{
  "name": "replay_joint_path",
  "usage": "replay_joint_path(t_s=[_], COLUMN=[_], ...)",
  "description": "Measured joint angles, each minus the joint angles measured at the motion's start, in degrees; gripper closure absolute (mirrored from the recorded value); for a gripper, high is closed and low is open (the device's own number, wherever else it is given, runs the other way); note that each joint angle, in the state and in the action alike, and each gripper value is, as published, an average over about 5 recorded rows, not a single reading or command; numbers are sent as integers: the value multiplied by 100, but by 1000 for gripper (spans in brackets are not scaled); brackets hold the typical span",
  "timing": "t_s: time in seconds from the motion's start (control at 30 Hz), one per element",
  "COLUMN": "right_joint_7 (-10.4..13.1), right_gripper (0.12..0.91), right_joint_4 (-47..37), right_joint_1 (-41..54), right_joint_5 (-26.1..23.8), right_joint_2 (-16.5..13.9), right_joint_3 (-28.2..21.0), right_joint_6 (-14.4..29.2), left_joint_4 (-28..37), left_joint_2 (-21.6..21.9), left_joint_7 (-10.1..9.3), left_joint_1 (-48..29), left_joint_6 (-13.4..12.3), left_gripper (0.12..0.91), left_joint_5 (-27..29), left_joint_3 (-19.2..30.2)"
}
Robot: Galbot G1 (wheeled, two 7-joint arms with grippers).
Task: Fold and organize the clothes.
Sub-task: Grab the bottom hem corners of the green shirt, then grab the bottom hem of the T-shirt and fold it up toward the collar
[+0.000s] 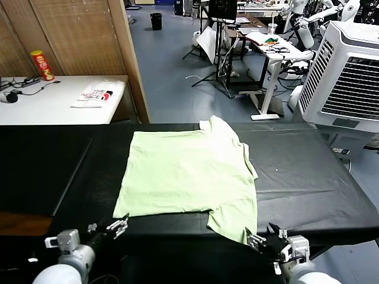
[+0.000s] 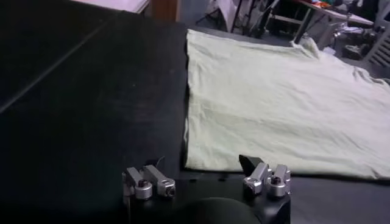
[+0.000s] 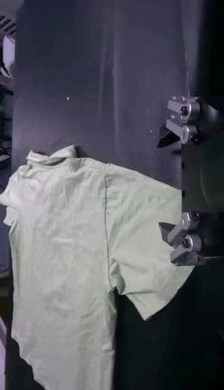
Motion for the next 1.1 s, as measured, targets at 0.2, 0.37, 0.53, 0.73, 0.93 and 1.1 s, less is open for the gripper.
replay_joint_path(t_s=[0.2,0.37,0.53,0.73,0.93,1.1], right_joint_7=[1,-1,-8,48,134,126], right_gripper=[311,484,744,901,903,903], right_joint_4=[-61,-108,-137,-45,327,617], right_joint_1=[-4,-9,-6,-98,-358,-615], right_joint_5=[-34,-75,-91,-129,-210,-273], right_joint_2=[61,140,212,254,348,407], right_joint_3=[-21,-55,-95,-39,64,102], right_joint_6=[0,5,8,3,-3,-3], left_joint_4=[57,138,163,151,-26,-266], left_joint_2=[-17,-18,-38,-56,-16,68], left_joint_7=[11,31,88,94,18,-103], left_joint_1=[-48,-58,-32,-17,134,452], left_joint_6=[-18,-38,-75,-69,-53,-96], left_gripper=[232,329,604,884,904,904], left_joint_5=[75,105,158,208,310,312], left_joint_3=[1,2,23,68,41,-63])
